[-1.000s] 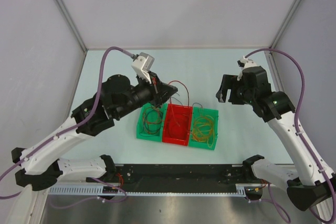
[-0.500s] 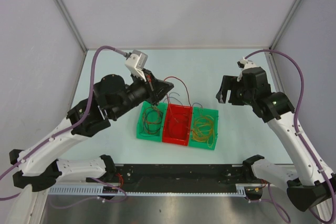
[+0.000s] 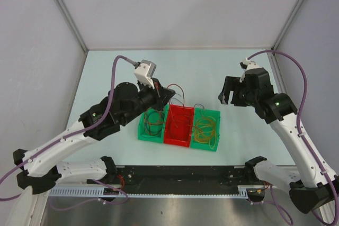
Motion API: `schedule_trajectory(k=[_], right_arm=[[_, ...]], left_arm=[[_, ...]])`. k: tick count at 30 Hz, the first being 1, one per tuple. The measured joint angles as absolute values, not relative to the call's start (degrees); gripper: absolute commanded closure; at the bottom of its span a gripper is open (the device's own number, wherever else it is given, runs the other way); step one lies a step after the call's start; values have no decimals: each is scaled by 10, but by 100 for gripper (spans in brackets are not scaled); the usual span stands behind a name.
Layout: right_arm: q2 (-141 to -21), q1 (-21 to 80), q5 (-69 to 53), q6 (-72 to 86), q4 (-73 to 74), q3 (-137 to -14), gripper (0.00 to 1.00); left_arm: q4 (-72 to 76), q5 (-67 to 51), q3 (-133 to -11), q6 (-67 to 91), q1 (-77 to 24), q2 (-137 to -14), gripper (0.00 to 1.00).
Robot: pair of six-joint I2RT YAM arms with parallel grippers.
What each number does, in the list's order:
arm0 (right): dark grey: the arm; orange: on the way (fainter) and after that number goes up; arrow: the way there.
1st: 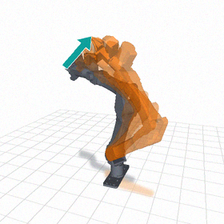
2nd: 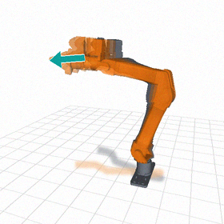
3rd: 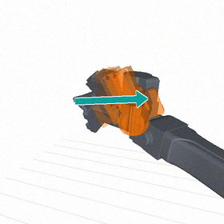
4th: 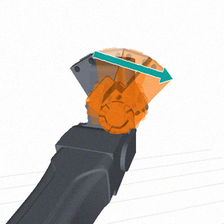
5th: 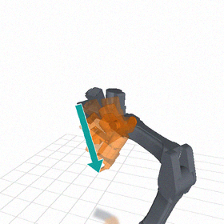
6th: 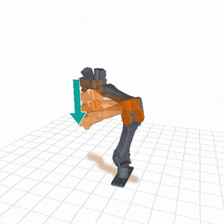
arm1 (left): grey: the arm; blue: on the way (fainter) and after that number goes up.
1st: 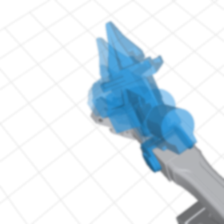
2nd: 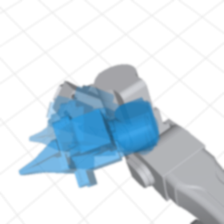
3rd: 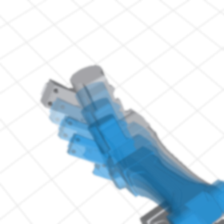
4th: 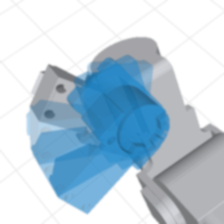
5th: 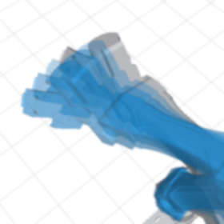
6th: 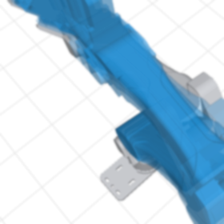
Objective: Untangle the cables
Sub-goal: Place the cable in the bin.
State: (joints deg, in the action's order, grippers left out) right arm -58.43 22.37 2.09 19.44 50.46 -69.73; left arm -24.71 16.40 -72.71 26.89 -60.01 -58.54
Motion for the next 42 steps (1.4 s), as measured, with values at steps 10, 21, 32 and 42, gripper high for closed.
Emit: schedule_trajectory(k=[10, 21, 32, 42], right_arm=[[-584, 223, 17, 194, 504, -697, 15], [-587, 220, 16, 194, 502, -695, 15], [-621, 218, -4, 194, 476, -694, 20], [-661, 217, -48, 193, 436, -692, 24]], left_arm=[[-210, 187, -676, 269, -598, -585, 100], [-179, 165, -603, 276, -538, -616, 100], [-155, 150, -547, 298, -515, -664, 100], [-136, 152, -502, 318, -515, -703, 100]])
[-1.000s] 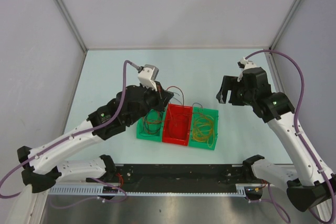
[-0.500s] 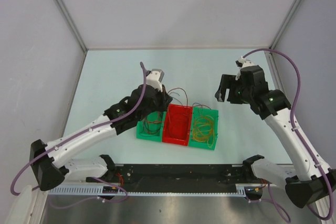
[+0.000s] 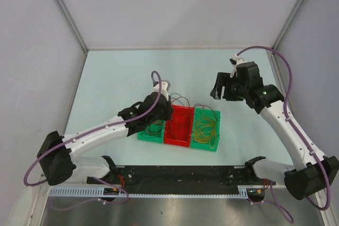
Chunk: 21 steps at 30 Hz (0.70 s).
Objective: Untangle the cables
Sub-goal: Place the cable in the bin.
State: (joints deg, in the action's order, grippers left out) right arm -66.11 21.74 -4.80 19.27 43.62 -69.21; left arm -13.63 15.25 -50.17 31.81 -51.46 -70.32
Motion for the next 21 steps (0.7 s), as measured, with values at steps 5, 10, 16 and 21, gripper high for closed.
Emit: schedule_trajectory(k=[5, 10, 16, 21], right_arm=[[-673, 217, -63, 192, 420, -692, 25], [-685, 217, -70, 192, 411, -692, 25], [-701, 217, -77, 192, 400, -692, 26], [-711, 217, -83, 188, 388, -692, 26]], left_arm=[[-111, 147, -494, 322, -515, -758, 100], [-89, 143, -494, 331, -519, -804, 100], [-82, 143, -493, 339, -529, -837, 100], [-81, 148, -475, 356, -547, -839, 92]])
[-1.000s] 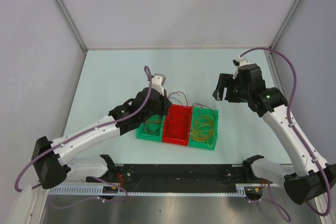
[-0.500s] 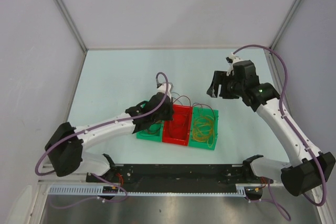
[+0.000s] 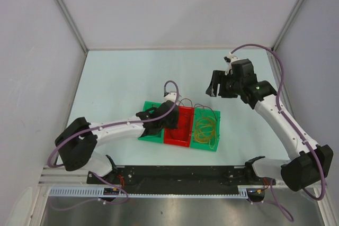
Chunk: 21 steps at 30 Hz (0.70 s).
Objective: Untangle the cables
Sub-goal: Place the cable in the bin.
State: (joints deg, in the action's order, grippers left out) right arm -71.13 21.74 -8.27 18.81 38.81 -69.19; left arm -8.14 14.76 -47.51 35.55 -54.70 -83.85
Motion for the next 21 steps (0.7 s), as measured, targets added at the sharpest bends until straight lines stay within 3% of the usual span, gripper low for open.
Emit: schedule_trajectory(k=[5, 21], right_arm=[[-717, 217, -86, 188, 380, -692, 26], [-717, 217, -89, 188, 379, -692, 26]], left_arm=[[-107, 158, -466, 378, -562, -838, 58], [-226, 179, -549, 369, -566, -783, 25]])
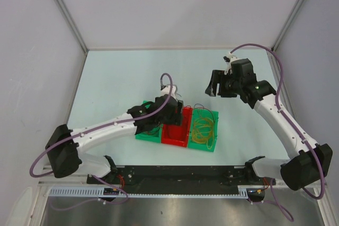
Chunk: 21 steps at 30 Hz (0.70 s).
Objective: Untangle the cables
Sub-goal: Place the cable in the bin.
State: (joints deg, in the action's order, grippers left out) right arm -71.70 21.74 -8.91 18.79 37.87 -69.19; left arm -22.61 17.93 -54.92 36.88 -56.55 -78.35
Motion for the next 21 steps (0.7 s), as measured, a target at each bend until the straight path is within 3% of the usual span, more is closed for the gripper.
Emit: schedule_trajectory(k=[10, 21], right_arm=[[-712, 217, -88, 190, 387, -692, 25], [-681, 217, -74, 189, 412, -692, 25]], left_arm=[[-177, 157, -606, 248, -566, -748, 40], [-77, 108, -662, 123, -564, -942, 42]])
